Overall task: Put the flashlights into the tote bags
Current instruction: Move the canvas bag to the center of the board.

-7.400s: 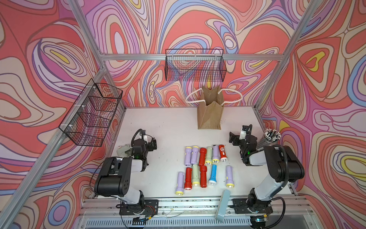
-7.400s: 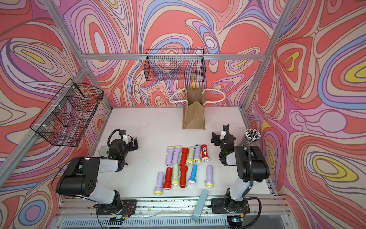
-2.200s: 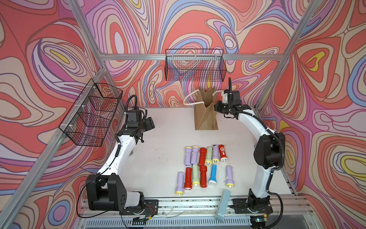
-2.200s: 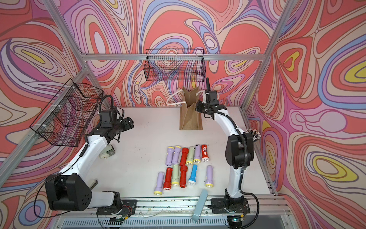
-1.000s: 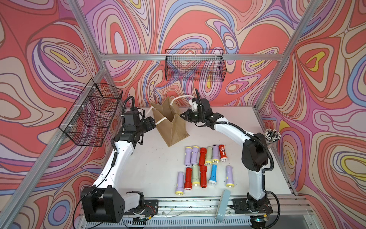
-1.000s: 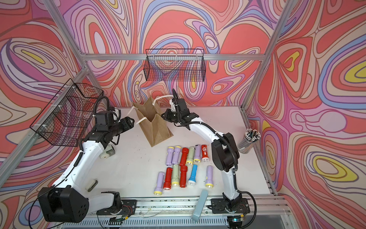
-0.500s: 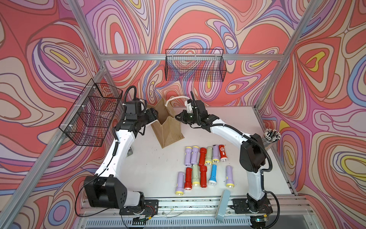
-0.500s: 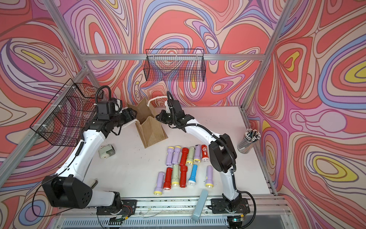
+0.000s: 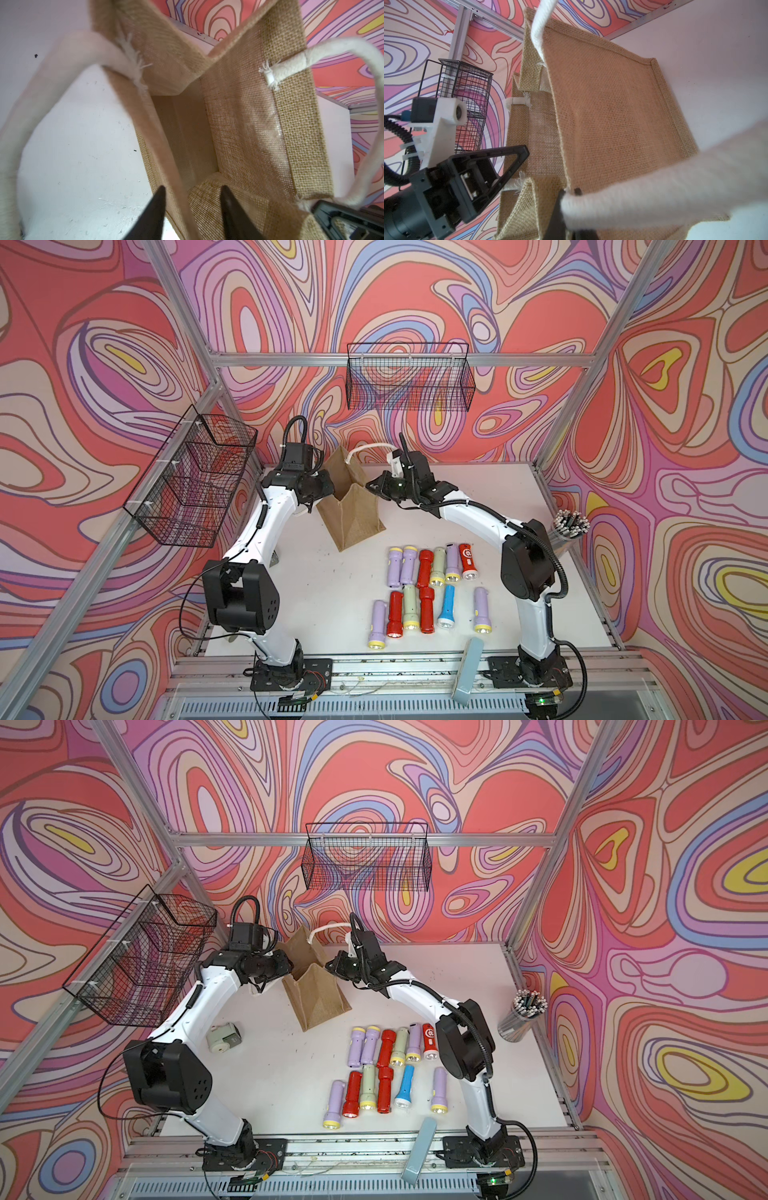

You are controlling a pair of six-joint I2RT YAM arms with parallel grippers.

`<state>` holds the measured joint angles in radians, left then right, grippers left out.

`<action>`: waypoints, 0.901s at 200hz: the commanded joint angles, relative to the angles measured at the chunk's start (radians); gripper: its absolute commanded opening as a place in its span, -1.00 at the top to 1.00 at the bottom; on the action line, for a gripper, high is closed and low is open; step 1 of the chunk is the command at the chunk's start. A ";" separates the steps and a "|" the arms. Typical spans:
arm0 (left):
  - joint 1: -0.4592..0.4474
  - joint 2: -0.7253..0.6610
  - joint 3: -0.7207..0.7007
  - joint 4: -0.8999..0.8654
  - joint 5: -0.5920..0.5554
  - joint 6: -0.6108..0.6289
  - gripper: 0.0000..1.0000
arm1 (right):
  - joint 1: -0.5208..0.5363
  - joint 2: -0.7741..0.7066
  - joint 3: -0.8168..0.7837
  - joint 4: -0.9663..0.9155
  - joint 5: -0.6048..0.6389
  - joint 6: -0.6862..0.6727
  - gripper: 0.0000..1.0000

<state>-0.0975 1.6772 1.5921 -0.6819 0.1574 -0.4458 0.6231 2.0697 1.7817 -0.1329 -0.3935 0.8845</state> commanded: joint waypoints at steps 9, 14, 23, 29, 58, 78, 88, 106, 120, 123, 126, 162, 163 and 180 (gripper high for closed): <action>-0.011 0.045 0.087 -0.140 -0.031 0.093 0.56 | 0.009 -0.025 -0.015 0.012 -0.026 -0.015 1.00; -0.011 0.053 0.099 -0.156 -0.033 0.099 0.59 | 0.009 -0.032 -0.020 0.005 -0.021 -0.022 1.00; -0.011 0.068 0.119 -0.181 -0.038 0.106 0.71 | 0.009 -0.049 -0.032 -0.001 -0.014 -0.031 1.00; -0.011 0.075 0.130 -0.194 -0.042 0.110 0.83 | 0.009 -0.057 -0.039 -0.002 -0.014 -0.034 1.00; -0.011 0.083 0.151 -0.219 -0.048 0.136 1.00 | 0.007 -0.102 -0.035 -0.081 -0.011 -0.089 0.01; -0.010 0.097 0.185 -0.259 -0.071 0.158 1.00 | 0.004 -0.132 -0.003 -0.158 -0.046 -0.134 -0.33; -0.007 0.103 0.200 -0.272 -0.070 0.165 1.00 | 0.005 -0.142 0.022 -0.213 -0.063 -0.163 -0.35; 0.003 0.111 0.226 -0.289 -0.053 0.180 1.00 | 0.003 -0.165 0.074 -0.353 -0.057 -0.232 -0.35; 0.004 0.111 0.242 -0.295 -0.037 0.210 1.00 | 0.003 -0.201 0.083 -0.451 0.000 -0.287 -0.36; 0.004 0.110 0.244 -0.295 -0.029 0.220 1.00 | 0.002 -0.213 0.080 -0.469 0.015 -0.297 -0.36; 0.004 0.109 0.245 -0.295 -0.019 0.231 1.00 | 0.001 -0.222 0.077 -0.485 0.032 -0.306 -0.37; 0.006 0.087 0.244 -0.317 0.008 0.311 1.00 | -0.026 -0.385 -0.011 -0.580 0.228 -0.378 -0.47; 0.006 0.087 0.244 -0.317 0.007 0.313 1.00 | -0.027 -0.389 -0.014 -0.582 0.231 -0.379 -0.47; 0.006 0.068 0.236 -0.338 0.011 0.362 1.00 | -0.049 -0.463 -0.063 -0.592 0.309 -0.401 -0.53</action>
<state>-0.0963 1.7817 1.8061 -0.9546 0.1455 -0.1799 0.6060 1.7077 1.7771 -0.6373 -0.2481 0.5556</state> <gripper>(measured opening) 0.079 0.748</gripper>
